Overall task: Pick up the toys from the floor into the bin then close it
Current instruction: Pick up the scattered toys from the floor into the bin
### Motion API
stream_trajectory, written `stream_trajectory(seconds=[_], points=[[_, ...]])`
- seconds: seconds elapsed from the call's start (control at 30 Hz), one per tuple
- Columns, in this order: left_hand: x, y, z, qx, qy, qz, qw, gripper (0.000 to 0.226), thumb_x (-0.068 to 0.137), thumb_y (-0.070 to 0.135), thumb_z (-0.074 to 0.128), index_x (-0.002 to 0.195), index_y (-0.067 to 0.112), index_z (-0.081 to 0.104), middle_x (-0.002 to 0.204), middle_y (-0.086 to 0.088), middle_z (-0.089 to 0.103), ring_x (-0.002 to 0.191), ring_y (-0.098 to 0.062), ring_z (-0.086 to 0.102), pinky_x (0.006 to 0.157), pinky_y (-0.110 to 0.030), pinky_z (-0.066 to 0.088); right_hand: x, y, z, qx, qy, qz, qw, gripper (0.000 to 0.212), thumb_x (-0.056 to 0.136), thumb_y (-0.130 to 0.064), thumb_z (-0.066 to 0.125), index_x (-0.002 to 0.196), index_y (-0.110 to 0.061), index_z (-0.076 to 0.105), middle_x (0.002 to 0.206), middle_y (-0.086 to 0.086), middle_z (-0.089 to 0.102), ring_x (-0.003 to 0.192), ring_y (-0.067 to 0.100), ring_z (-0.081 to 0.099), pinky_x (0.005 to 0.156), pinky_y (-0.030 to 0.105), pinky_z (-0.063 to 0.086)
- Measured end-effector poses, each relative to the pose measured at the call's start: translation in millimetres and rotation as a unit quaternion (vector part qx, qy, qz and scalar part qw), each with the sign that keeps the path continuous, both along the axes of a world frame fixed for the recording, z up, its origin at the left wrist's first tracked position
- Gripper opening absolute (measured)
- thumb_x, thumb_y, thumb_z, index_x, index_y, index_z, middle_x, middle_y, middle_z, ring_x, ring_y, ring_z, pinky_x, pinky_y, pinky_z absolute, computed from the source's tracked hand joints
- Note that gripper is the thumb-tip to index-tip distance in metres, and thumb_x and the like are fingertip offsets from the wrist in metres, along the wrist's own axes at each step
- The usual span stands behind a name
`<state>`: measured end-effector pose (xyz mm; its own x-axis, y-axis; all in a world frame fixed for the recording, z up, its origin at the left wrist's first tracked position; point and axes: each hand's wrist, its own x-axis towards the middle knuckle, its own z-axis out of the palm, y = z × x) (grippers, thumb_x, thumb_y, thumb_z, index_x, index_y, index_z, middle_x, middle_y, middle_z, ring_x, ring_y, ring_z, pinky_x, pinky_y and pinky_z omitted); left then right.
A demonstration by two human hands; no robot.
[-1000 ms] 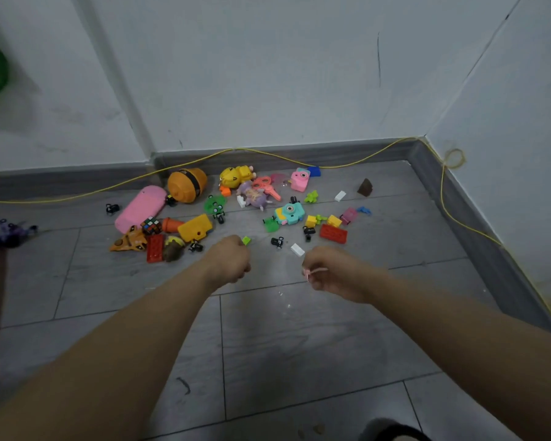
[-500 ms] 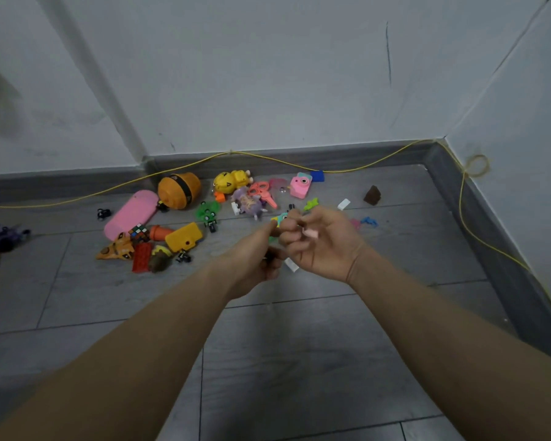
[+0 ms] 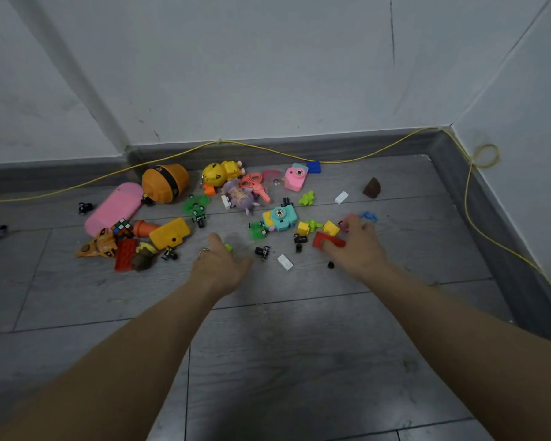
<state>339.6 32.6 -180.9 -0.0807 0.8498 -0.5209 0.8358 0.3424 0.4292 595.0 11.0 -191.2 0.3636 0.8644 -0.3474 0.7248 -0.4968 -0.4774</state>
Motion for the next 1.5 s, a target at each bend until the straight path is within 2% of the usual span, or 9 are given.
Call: stream_trajectory(seconds=[0.4, 0.53, 0.67, 0.8, 0.93, 1.1, 1.2, 1.33, 1.5], points=[[3.3, 5.0, -23.5, 0.022, 0.094, -0.161, 0.982, 0.032, 0.097, 0.036, 0.049, 0.117, 0.017, 0.034, 0.111, -0.02, 0.055, 0.095, -0.033, 0.058, 0.072, -0.037, 0.045, -15.6, -4.4, -15.9, -0.013, -0.108, 0.119, 0.987, 0.052, 0.093, -0.048, 0.055, 0.128, -0.011, 0.046, 0.132, 0.012, 0.044, 0.108, 0.03, 0.058, 0.081, 0.04, 0.049], [3.1, 6.2, -23.4, 0.033, 0.122, -0.178, 0.976, 0.036, 0.099, 0.036, 0.045, 0.125, 0.013, 0.033, 0.11, -0.016, 0.059, 0.096, -0.031, 0.06, 0.071, -0.036, 0.045, -19.3, -2.5, -7.0, 0.001, 0.194, -0.053, 0.979, 0.033, 0.092, -0.046, 0.058, 0.103, -0.014, 0.057, 0.083, 0.007, 0.064, 0.069, 0.022, 0.059, 0.059, 0.031, 0.043], [2.6, 7.0, -20.6, 0.043, 0.135, -0.213, 0.967, 0.035, 0.102, 0.038, 0.035, 0.124, 0.012, 0.04, 0.109, -0.015, 0.06, 0.096, -0.031, 0.058, 0.07, -0.036, 0.043, -11.6, -4.7, 10.4, -0.051, 0.553, -0.179, 0.812, 0.026, 0.101, -0.027, 0.039, 0.121, -0.02, 0.055, 0.065, 0.011, 0.058, 0.041, 0.011, 0.033, 0.042, 0.021, 0.024], [7.6, 12.8, -14.2, 0.07, 0.057, -0.149, 0.985, 0.033, 0.1, 0.038, 0.038, 0.084, 0.013, 0.052, 0.091, -0.014, 0.062, 0.08, -0.027, 0.055, 0.064, -0.032, 0.039, 6.3, -9.7, 19.7, -0.087, 0.643, -0.175, 0.74, 0.021, 0.087, -0.024, 0.056, 0.102, -0.01, 0.061, 0.075, 0.012, 0.057, 0.053, 0.015, 0.049, 0.041, 0.022, 0.037], [19.6, 17.8, -7.3, 0.069, -0.047, -0.049, 0.995, 0.036, 0.101, 0.032, 0.038, 0.075, 0.01, 0.048, 0.075, -0.008, 0.053, 0.078, -0.027, 0.05, 0.063, -0.032, 0.033, 8.0, -11.3, 10.5, -0.117, 0.548, -0.149, 0.814, 0.008, 0.087, -0.011, 0.06, 0.095, -0.011, 0.056, 0.085, 0.013, 0.064, 0.066, 0.018, 0.063, 0.052, 0.025, 0.048], [30.6, 21.3, -10.7, 0.034, -0.02, -0.035, 0.999, 0.028, 0.102, 0.023, 0.042, 0.112, -0.002, 0.051, 0.109, -0.02, 0.059, 0.095, -0.03, 0.053, 0.07, -0.032, 0.037, -11.2, -17.6, 2.6, -0.078, 0.368, -0.091, 0.922, 0.021, 0.09, 0.006, 0.048, 0.095, -0.013, 0.055, 0.096, 0.013, 0.06, 0.075, 0.023, 0.064, 0.059, 0.032, 0.049], [32.9, 17.8, -18.1, 0.048, 0.004, -0.096, 0.994, 0.028, 0.1, 0.014, 0.044, 0.125, 0.001, 0.043, 0.113, -0.023, 0.061, 0.1, -0.036, 0.058, 0.069, -0.035, 0.041, -10.9, -21.5, -3.0, 0.009, 0.151, 0.006, 0.988, 0.013, 0.087, -0.003, 0.057, 0.093, -0.014, 0.057, 0.091, 0.007, 0.06, 0.079, 0.019, 0.057, 0.062, 0.027, 0.043], [35.8, 12.0, -22.8, 0.077, 0.015, -0.163, 0.983, 0.024, 0.1, 0.021, 0.043, 0.12, 0.008, 0.043, 0.104, -0.018, 0.063, 0.084, -0.027, 0.054, 0.066, -0.035, 0.041, -11.9, -30.8, -16.0, 0.04, -0.025, 0.111, 0.993, 0.018, 0.089, -0.027, 0.061, 0.078, -0.018, 0.05, 0.086, 0.004, 0.053, 0.073, 0.018, 0.05, 0.058, 0.027, 0.034], [34.2, 6.6, -25.3, 0.116, 0.069, -0.25, 0.959, 0.03, 0.098, 0.035, 0.045, 0.122, 0.016, 0.043, 0.1, -0.011, 0.058, 0.087, -0.028, 0.057, 0.066, -0.034, 0.044, -20.5, -36.8, -20.1, 0.062, -0.092, 0.156, 0.981, 0.013, 0.089, -0.021, 0.055, 0.081, -0.017, 0.046, 0.082, 0.002, 0.052, 0.074, 0.02, 0.05, 0.06, 0.029, 0.038]])
